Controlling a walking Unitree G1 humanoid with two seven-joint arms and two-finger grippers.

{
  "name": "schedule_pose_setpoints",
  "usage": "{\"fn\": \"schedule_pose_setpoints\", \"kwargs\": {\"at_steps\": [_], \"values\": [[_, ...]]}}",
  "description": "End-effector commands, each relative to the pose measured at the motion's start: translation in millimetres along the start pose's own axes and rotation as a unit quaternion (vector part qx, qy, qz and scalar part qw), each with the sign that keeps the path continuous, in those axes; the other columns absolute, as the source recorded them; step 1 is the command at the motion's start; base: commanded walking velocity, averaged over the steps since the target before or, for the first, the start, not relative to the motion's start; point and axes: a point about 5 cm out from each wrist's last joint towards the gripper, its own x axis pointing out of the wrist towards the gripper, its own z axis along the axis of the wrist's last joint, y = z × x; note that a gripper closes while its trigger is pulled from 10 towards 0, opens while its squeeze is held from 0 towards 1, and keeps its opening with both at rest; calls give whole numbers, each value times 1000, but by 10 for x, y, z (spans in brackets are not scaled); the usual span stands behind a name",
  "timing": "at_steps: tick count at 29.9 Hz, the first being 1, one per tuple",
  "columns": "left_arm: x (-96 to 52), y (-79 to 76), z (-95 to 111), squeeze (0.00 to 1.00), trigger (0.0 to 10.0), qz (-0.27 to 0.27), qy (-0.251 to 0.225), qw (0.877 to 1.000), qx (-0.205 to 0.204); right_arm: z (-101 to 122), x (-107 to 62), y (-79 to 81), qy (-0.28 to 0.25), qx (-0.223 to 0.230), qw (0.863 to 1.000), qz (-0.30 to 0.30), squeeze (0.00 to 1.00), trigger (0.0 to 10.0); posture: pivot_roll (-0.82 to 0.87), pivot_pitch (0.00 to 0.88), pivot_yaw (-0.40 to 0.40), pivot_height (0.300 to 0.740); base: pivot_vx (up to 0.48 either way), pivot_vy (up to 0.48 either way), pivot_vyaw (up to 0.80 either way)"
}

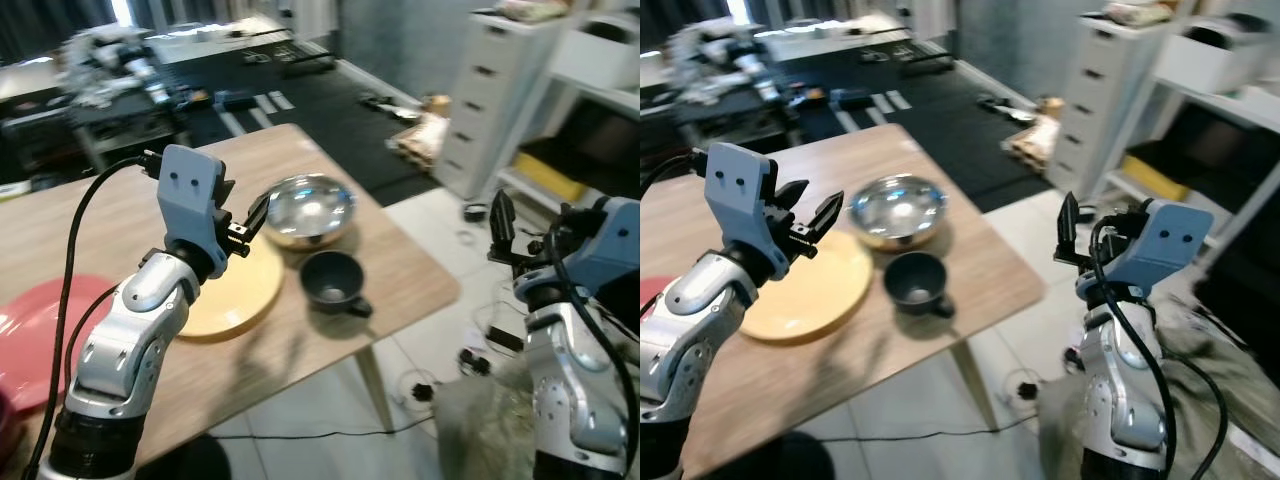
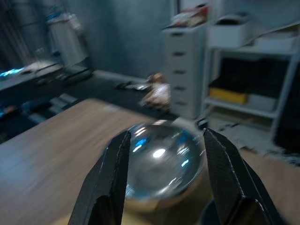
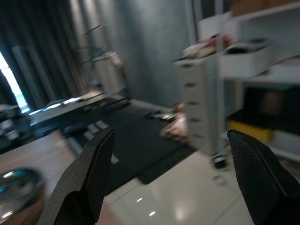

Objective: Setting the table

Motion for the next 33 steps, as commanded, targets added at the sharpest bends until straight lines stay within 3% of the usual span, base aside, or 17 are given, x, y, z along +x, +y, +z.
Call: {"fn": "schedule_pose_setpoints", "kwargs": {"at_steps": [1,6,13,17,33], "values": [[-3,32,-40,0,10000,6,8,1000,6,-13,-11,15,1,6,1000,0,0,10000,-68,0,116,740,0,0,-800],[2,33,-44,0,10000,5,9,1000,7,-21,-8,19,2,5,1000,0,0,10000,-68,0,116,740,0,0,-800],[3,31,-48,0,10000,5,9,1000,6,-25,-9,24,3,4,1000,2,0,10000,-68,0,116,740,0,0,0],[6,24,-48,0,10000,3,8,1000,5,-25,-8,22,3,4,1000,3,0,10000,-69,0,115,740,0,0,-800],[7,14,-57,0,10000,1,8,1000,3,-23,-9,21,3,1,1000,4,0,10000,-74,0,114,740,0,0,-100]]}}
